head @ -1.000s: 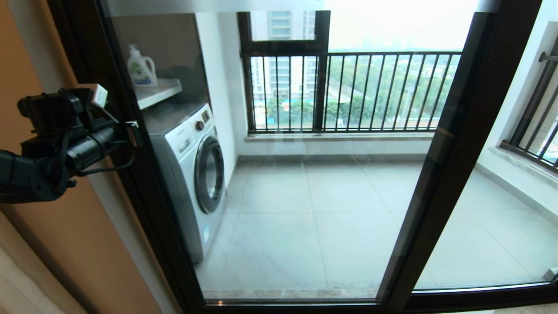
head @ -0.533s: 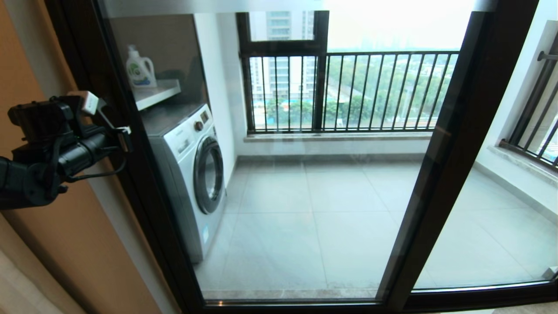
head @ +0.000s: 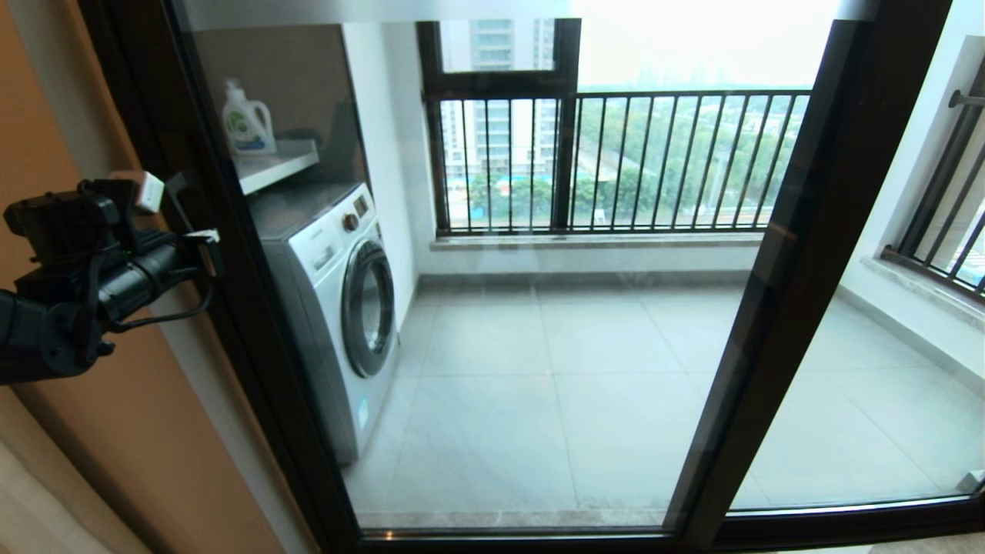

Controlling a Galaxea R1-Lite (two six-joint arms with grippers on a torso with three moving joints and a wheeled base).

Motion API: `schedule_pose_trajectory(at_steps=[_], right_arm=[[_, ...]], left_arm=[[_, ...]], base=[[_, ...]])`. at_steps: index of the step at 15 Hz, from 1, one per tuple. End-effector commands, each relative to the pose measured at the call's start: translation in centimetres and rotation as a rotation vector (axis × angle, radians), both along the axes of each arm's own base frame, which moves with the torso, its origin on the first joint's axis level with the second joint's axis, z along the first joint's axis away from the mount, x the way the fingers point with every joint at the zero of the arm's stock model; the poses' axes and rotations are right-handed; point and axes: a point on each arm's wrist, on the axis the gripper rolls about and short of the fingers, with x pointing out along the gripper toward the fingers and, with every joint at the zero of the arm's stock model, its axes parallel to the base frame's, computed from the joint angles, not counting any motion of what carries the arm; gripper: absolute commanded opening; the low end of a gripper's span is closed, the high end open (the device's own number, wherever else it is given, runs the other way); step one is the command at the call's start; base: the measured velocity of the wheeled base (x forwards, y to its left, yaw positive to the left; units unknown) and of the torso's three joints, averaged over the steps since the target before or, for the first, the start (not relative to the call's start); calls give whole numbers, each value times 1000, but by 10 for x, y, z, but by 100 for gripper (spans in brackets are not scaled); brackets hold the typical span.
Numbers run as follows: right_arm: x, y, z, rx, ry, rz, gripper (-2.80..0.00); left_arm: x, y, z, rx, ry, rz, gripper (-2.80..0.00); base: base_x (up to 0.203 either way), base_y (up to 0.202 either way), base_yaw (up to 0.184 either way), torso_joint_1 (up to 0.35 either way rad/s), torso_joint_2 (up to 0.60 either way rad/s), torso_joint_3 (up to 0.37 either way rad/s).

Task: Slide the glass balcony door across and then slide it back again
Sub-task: Open the slid door

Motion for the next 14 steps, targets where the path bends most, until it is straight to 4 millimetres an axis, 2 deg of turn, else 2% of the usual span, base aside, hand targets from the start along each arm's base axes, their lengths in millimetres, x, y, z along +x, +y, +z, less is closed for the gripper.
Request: schedule_pose_trajectory(at_steps=[1, 6, 10, 11, 14], right_arm=[[0, 0, 0, 0, 0, 0, -280], [0, 0, 0, 0, 0, 0, -280], [0, 0, 0, 0, 0, 0, -280], [0, 0, 0, 0, 1, 0, -280], [0, 0, 0, 0, 0, 0, -280]], left_arm=[[-1, 0, 1, 7, -6, 2, -280], [-2, 11, 0, 8, -5, 28, -280], [-6, 11, 7, 12, -23, 23, -280], [-11, 7, 14, 15, -41, 14, -280], [-17, -23, 29, 17, -79, -62, -280]], base=[[0, 0, 0, 0, 0, 0], [0, 0, 0, 0, 0, 0], [0, 0, 0, 0, 0, 0], [0, 0, 0, 0, 0, 0], [0, 0, 0, 0, 0, 0]])
